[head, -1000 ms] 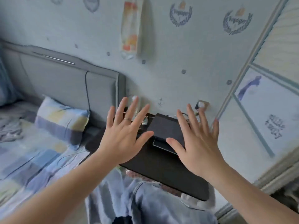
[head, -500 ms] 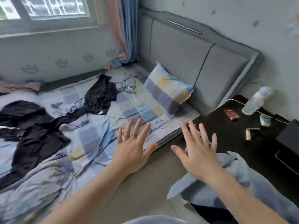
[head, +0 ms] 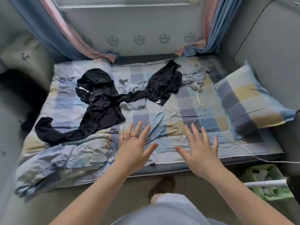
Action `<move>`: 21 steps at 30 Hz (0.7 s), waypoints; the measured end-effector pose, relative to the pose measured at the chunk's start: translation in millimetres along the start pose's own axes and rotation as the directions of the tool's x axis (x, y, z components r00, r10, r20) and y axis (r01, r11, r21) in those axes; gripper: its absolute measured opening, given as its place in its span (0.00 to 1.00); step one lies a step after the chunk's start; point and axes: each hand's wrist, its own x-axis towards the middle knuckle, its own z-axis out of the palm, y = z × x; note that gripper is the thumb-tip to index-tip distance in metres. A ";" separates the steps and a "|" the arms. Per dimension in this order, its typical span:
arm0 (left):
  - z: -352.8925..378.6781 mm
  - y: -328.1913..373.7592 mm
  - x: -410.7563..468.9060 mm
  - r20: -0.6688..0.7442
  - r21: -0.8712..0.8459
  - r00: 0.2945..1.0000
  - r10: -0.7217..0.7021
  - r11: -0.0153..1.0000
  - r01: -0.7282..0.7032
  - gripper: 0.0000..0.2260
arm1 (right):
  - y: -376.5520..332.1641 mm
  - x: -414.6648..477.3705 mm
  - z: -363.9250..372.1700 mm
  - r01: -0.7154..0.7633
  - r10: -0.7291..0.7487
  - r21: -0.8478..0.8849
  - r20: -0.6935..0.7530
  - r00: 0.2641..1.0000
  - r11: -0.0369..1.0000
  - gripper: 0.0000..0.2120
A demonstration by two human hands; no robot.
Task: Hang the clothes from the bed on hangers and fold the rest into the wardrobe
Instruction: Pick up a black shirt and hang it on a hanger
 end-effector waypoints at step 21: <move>-36.1 -175.1 256.2 -0.006 -0.141 0.970 -0.242 0.961 0.239 0.30 | -108.3 322.5 -4.4 0.191 -0.189 -0.084 0.030 0.982 0.978 0.37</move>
